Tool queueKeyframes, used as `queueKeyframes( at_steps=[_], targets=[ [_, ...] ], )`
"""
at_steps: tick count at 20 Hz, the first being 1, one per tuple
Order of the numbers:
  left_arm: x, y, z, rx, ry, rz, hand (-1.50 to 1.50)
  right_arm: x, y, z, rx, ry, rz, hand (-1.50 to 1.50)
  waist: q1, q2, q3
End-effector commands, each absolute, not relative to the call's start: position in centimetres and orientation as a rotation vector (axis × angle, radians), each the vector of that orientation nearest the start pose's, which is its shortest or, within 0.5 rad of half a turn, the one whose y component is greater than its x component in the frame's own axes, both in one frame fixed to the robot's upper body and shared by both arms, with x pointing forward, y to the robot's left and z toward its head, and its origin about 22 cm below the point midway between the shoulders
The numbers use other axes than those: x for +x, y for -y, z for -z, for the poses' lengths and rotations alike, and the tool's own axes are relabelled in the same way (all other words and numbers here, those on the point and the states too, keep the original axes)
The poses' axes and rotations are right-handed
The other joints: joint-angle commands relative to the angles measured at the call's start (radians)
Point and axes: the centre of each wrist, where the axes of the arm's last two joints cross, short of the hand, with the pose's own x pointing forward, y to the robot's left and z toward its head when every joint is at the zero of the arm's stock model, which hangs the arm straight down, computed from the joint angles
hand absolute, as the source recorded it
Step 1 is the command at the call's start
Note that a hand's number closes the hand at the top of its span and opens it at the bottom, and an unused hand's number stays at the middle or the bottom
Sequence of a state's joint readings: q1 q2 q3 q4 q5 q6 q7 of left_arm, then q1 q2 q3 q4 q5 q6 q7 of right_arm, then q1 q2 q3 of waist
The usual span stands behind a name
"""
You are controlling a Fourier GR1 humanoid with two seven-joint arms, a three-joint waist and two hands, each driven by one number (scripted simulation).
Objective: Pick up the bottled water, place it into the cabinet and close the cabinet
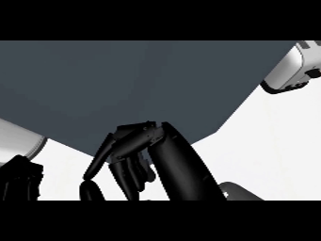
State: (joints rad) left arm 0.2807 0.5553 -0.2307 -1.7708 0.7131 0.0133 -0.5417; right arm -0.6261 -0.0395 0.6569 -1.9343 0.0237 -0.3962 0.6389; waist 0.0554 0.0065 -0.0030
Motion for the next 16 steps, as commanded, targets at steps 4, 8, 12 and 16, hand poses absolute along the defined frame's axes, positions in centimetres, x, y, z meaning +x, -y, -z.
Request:
queueKeyframes(
  at_steps=[4,8,12,16],
  targets=[
    [16.0,-31.8,-1.9,-0.246,1.881,-0.140,1.50,29.7,4.4,-18.8,0.462,1.632,-0.426,1.50,-0.021,0.002,0.003],
    [15.9,-34.0,-1.8,-0.250,1.868,-0.139,1.50,34.4,6.7,-16.7,0.430,1.614,-0.427,1.50,-0.025,0.003,0.003],
    [14.5,-32.4,-2.2,-0.291,1.882,-0.134,1.50,37.6,7.4,-16.8,0.383,1.629,-0.420,1.50,-0.007,0.004,0.003],
    [16.0,-32.1,-2.6,-0.286,1.883,-0.101,1.50,38.7,10.2,-16.3,0.379,1.620,-0.451,1.50,-0.019,0.010,0.003]
  ],
)
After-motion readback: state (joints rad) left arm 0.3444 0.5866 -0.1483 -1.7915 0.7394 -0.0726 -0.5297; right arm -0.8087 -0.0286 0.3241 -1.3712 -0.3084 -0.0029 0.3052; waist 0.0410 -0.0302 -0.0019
